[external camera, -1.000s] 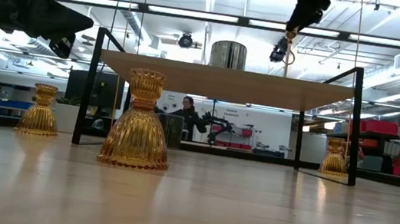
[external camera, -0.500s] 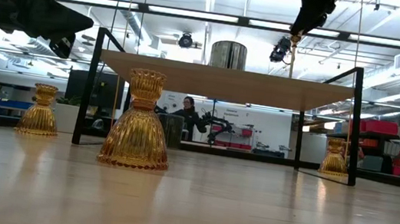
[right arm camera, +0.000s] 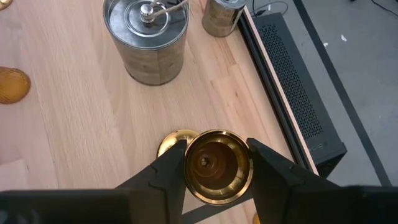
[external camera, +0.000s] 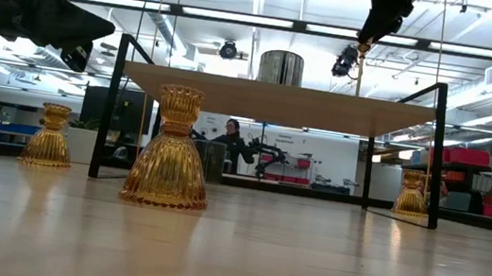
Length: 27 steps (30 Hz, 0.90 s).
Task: Pick & Place candle stick holders
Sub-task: Put the top candle holder on the shelf
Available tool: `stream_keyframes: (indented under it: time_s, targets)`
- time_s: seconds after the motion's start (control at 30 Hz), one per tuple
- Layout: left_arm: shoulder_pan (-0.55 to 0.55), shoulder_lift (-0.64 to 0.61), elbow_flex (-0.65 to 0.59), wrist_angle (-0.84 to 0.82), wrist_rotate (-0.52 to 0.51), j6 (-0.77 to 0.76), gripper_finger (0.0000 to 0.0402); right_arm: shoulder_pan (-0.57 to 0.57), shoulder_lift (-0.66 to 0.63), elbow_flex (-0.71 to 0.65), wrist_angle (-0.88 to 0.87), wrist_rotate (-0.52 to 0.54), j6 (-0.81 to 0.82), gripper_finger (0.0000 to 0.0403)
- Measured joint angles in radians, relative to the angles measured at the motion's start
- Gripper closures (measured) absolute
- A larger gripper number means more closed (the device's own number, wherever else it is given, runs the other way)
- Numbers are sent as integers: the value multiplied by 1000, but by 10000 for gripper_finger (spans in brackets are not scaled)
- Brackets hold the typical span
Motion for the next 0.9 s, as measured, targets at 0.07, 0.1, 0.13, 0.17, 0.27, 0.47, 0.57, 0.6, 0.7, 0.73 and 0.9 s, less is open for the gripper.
stream_keyframes:
  time_s: [0.07,0.1,0.13,0.17,0.27,0.47,0.57,0.6,0.7,0.73,0.9]
  targets:
    - [0,0,0,0,0,0,394,0,0,0,-3,0,0,256]
    - [0,0,0,0,0,0,394,0,0,0,-4,0,0,256]
    - [0,0,0,0,0,0,394,0,0,0,-7,0,0,256]
    - [0,0,0,0,0,0,394,0,0,0,-10,0,0,256]
    - [0,0,0,0,0,0,394,0,0,0,-11,0,0,256]
    - [0,0,0,0,0,0,394,0,0,0,-14,0,0,256]
    - [0,0,0,0,0,0,394,0,-6,0,-15,0,0,256]
    - [0,0,0,0,0,0,394,0,-9,0,-19,0,0,256]
    - [0,0,0,0,0,0,394,0,-13,0,-23,-1,1,256]
    - [0,0,0,0,0,0,394,0,-13,0,-24,0,6,256]
    - [0,0,0,0,0,0,394,0,-15,0,-30,0,8,256]
